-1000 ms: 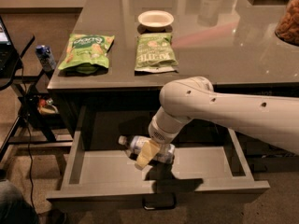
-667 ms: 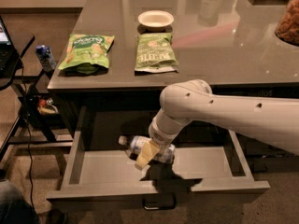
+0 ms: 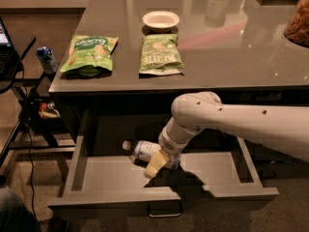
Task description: Pick blue plastic bottle from top drawer and place on counter
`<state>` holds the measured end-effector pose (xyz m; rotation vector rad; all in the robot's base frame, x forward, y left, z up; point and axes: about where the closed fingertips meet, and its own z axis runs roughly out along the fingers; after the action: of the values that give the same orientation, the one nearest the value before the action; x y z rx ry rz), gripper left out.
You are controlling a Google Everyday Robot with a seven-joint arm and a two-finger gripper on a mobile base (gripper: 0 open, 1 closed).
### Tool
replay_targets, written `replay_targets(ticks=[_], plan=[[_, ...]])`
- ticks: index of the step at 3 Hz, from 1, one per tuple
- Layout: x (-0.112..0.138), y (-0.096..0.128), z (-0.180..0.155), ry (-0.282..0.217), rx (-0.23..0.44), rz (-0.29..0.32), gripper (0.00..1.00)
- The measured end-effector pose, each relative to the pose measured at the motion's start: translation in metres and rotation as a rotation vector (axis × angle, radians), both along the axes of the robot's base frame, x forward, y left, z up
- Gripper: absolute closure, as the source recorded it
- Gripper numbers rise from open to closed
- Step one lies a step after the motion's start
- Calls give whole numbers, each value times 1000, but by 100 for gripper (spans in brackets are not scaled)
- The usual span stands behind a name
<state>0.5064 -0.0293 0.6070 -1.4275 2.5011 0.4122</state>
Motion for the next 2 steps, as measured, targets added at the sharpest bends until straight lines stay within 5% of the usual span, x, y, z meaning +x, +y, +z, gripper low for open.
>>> replay_targets(ticks=[2], plan=[[0, 0, 0, 0, 0, 0, 42]])
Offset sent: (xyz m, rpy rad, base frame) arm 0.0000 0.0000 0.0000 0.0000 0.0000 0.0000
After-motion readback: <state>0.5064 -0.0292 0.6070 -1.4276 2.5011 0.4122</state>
